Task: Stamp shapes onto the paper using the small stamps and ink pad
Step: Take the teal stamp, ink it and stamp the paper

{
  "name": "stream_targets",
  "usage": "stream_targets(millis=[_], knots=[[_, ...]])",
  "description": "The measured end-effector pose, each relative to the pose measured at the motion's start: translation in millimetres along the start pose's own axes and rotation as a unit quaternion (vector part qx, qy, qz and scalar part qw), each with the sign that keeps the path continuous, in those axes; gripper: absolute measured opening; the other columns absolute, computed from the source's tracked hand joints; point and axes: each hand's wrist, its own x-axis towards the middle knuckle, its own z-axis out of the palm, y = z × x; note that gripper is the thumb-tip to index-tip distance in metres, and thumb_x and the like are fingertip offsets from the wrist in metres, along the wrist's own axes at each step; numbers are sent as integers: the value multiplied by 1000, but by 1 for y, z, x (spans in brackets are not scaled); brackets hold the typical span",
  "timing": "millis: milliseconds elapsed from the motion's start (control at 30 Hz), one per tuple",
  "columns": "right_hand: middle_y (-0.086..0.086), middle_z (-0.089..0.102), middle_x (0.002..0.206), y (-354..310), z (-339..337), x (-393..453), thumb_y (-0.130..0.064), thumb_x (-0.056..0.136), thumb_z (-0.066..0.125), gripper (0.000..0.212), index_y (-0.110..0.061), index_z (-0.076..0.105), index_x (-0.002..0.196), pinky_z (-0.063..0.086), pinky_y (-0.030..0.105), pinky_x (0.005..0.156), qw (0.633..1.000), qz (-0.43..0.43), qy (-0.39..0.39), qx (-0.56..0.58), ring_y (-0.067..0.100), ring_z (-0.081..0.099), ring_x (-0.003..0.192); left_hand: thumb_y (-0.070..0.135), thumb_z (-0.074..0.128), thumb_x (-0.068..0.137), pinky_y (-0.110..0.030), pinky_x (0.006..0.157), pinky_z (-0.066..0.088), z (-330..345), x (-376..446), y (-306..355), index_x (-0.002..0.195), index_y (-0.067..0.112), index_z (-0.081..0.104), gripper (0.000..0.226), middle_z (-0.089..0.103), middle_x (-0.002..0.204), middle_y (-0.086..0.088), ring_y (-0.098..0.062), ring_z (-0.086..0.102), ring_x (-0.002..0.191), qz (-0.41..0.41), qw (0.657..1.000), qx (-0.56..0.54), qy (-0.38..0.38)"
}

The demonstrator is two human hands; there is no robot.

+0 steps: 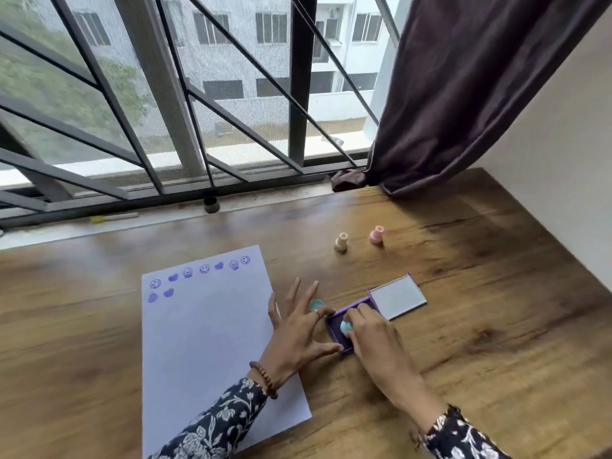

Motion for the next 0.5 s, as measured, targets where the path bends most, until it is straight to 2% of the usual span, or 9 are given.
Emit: stream_targets(millis=[67,167,233,300,400,433,500], knots=[[10,64,103,-1,-11,15,-9,81,56,12,-11,60,92,46,38,76,999,6,-48,-1,30,59,97,66,58,69,-41,98,-34,-2,3,2,120,39,45,59,5,157,3,-14,-25,138,-3,1000,6,-16],[17,69,91,-2,-36,43,-6,69,65,12,-7,68,81,47,31,59,987,24,-159,13,32,63,83,64,56,73,-52,102,-27,-6,-2,6,125,38,40,61,0,157,0,-17,-24,139,-5,999,15,-44],[15,70,81,-3,-54,60,-6,63,73,15,-7,72,77,44,26,55,964,45,-260,22,25,63,71,65,51,75,-49,101,-30,-11,-12,4,130,36,34,65,0,157,0,-14,-25,137,-12,999,17,-33],[13,70,78,-8,-63,68,-7,62,76,19,-6,72,80,45,26,59,949,55,-310,-7,21,62,68,66,46,77,-41,99,-33,-21,-29,-11,133,36,30,65,4,157,3,-9,-22,136,-37,999,27,12],[16,73,88,-39,-57,65,-7,66,72,19,-3,71,85,40,24,56,965,36,-251,-70,24,65,74,62,46,81,-40,104,-27,-46,-66,-56,133,37,30,60,12,153,11,-4,-14,137,-94,991,34,90],[15,72,87,-54,-49,63,-6,67,72,17,-1,70,82,38,23,53,974,27,-222,-39,23,63,71,59,49,81,-44,108,-20,-56,-80,-73,133,35,32,59,14,151,14,-4,-12,137,-117,987,24,111],[14,68,81,-88,-32,62,-5,65,71,12,-2,66,76,36,24,51,984,4,-168,63,19,57,65,50,58,81,-53,115,3,-77,-105,-109,132,30,38,59,21,150,10,-6,-6,138,-162,976,-5,146]])
